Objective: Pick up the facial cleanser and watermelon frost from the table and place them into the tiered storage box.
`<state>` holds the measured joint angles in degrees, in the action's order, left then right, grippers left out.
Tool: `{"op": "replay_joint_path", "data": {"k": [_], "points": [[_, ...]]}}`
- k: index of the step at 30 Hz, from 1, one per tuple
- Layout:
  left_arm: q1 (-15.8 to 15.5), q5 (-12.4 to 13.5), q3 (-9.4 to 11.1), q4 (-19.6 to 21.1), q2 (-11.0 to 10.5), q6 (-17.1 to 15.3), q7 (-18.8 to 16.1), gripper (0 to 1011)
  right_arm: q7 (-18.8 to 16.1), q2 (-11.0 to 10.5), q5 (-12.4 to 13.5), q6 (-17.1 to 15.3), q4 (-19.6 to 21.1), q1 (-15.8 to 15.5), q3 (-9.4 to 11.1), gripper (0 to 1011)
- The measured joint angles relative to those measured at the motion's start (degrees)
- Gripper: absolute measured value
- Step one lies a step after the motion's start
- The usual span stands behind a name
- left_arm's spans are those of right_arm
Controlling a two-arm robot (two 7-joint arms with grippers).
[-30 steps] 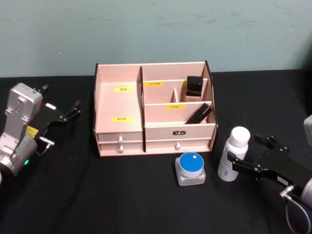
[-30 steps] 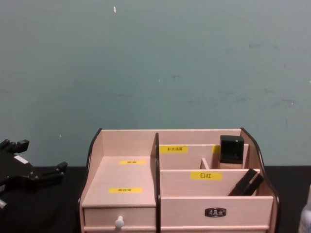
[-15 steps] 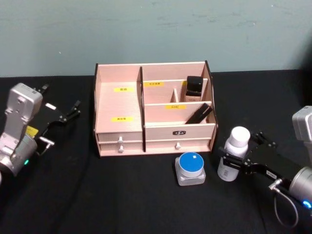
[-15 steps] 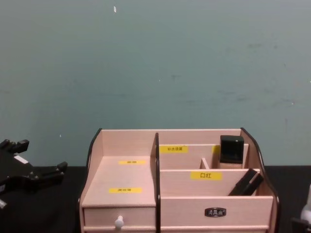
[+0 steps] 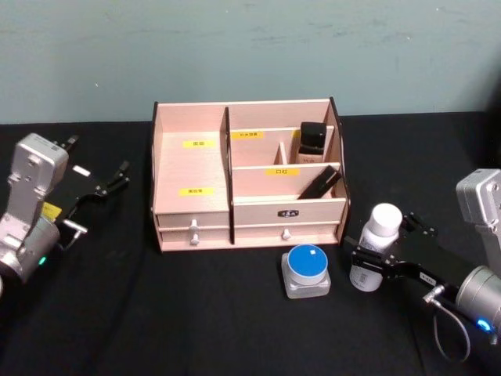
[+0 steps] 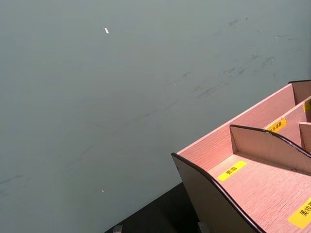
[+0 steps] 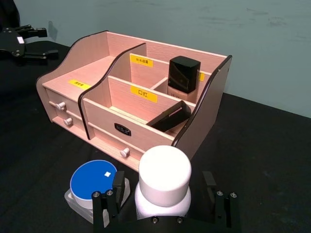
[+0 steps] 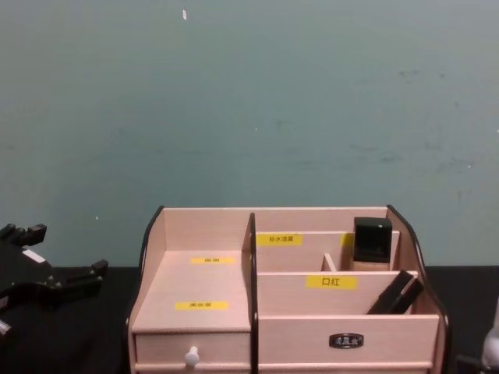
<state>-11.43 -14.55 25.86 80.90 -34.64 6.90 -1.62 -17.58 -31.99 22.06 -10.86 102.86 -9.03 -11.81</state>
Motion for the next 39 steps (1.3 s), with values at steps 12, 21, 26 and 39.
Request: {"op": "replay_joint_path", "data": {"k": [12, 21, 26, 39], "points": [[0.00, 0.00, 0.00, 0.00, 0.00, 0.00, 0.00, 1001, -0.85, 0.75, -0.59, 0.08, -0.71, 0.45, -0.31, 1003], [0.00, 0.00, 0.00, 0.00, 0.00, 0.00, 0.00, 1001, -0.80, 0.71, -0.58, 0.14, -0.64, 0.39, -0.26, 1002], [0.00, 0.00, 0.00, 0.00, 0.00, 0.00, 0.00, 1001, -0.78, 0.69, -0.57, 0.17, -0.63, 0.37, -0.23, 935], [0.00, 0.00, 0.00, 0.00, 0.00, 0.00, 0.00, 1001, -0.71, 0.64, -0.50, 0.19, -0.56, 0.31, -0.18, 602]]}}
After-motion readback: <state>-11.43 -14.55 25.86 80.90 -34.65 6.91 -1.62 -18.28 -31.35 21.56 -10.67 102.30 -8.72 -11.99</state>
